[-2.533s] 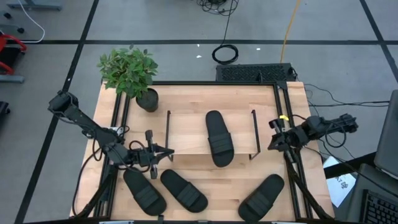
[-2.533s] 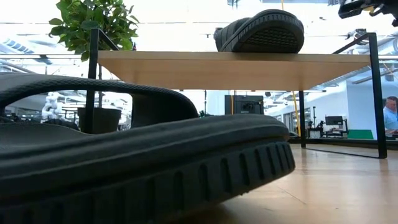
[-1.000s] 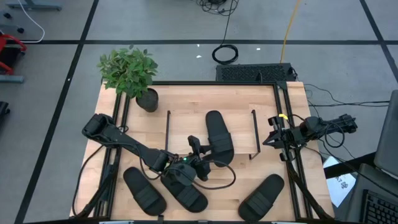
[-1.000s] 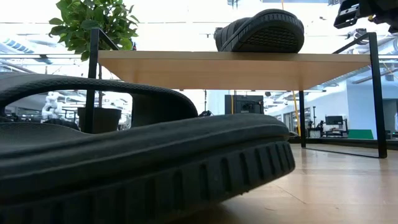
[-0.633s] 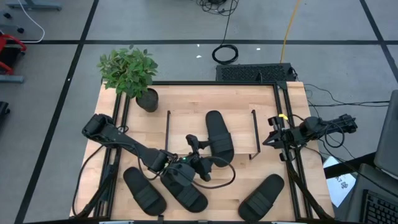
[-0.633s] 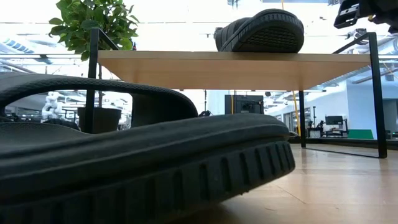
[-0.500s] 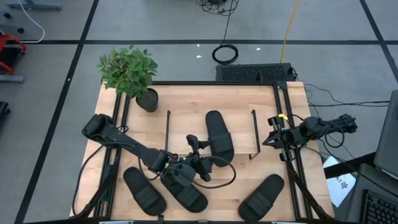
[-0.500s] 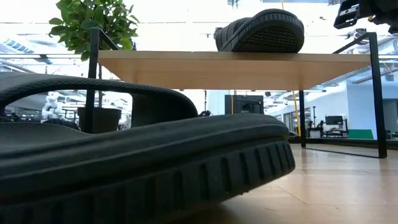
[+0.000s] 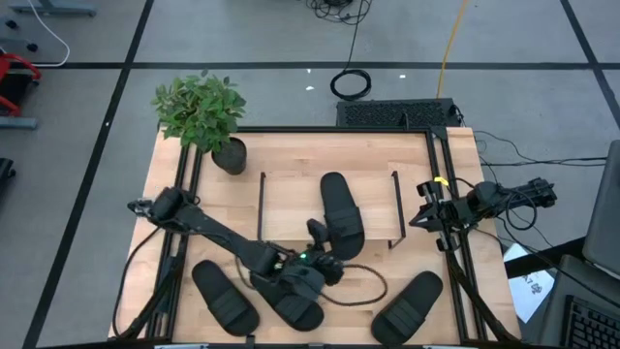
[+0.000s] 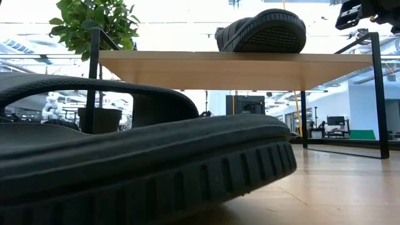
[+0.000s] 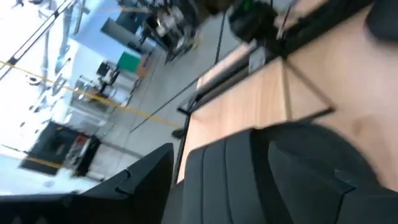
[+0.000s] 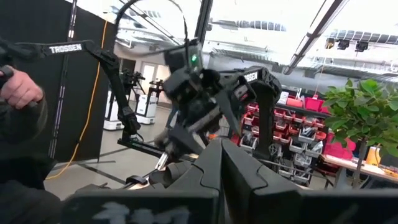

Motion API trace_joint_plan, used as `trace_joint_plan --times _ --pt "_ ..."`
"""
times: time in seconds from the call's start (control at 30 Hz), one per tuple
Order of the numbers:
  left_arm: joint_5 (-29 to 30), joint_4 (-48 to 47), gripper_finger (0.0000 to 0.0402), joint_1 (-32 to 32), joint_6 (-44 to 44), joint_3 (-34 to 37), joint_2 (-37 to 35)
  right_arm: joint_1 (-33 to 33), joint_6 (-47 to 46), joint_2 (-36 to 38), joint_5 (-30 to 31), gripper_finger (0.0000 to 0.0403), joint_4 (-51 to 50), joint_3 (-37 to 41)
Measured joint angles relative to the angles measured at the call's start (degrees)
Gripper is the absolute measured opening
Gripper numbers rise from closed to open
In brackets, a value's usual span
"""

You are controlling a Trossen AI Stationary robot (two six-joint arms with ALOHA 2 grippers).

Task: Pick and place slides into the shelf
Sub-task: Put the black slide on the shelf

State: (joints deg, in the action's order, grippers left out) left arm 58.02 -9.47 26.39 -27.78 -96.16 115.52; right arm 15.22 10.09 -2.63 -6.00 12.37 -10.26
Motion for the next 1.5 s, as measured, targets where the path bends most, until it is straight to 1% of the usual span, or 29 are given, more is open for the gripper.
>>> trace_joint_plan --times 0.1,0.17,0.27,0.4,0.5,0.6,0.8,1.17,1.23,1.33,1.4,1.5 --pt "3.3 -3.2 0.0274 -0.8 1.0 -5.0 3.1 0.0 -0.5 0.0 0.0 0.0000 0.1 0.0" --pt "4.1 -5.5 0.0279 -1.0 2.2 -8.2 4.5 0.0 -1.4 0.0 0.0 0.0000 0.1 0.0" --pt "2.9 -13.2 0.0284 -1.0 7.7 -12.5 5.3 0.0 -1.9 0.0 0.0 0.0000 0.2 0.0" --pt "-2.8 -24.4 0.0284 -1.0 20.8 -17.2 5.3 0.0 -1.9 0.0 0.0 0.0000 0.2 0.0" --pt "-4.7 -30.7 0.0285 -0.8 26.1 -18.0 5.2 0.0 -1.9 0.0 0.1 0.0000 0.2 0.0" --pt "-5.5 -32.7 0.0285 -0.9 28.0 -16.7 5.2 0.0 -1.9 0.0 0.1 0.0000 0.2 0.0" --pt "-5.2 -31.5 0.0285 -1.3 27.7 -14.0 5.2 0.0 -1.9 0.0 0.1 0.0000 0.2 0.0" --pt "-5.0 -30.9 0.0284 -4.0 27.4 -13.0 5.3 0.0 -2.0 0.0 0.2 0.0000 0.2 0.0" --pt "-5.0 -30.9 0.0277 -4.3 26.4 -13.0 5.3 0.0 -2.0 0.0 0.2 0.0000 0.2 0.0" --pt "-6.1 -31.0 0.0252 -4.7 25.3 -13.0 5.3 0.0 -2.0 0.0 0.2 0.0000 0.2 0.0" --pt "-7.0 -31.1 0.0225 -4.8 25.1 -13.0 5.3 0.0 -2.0 0.0 0.2 0.0000 0.2 0.0" --pt "-7.7 -31.1 0.0175 -4.9 25.3 -13.0 5.3 0.0 -2.0 0.0 0.2 0.0000 0.2 0.0"
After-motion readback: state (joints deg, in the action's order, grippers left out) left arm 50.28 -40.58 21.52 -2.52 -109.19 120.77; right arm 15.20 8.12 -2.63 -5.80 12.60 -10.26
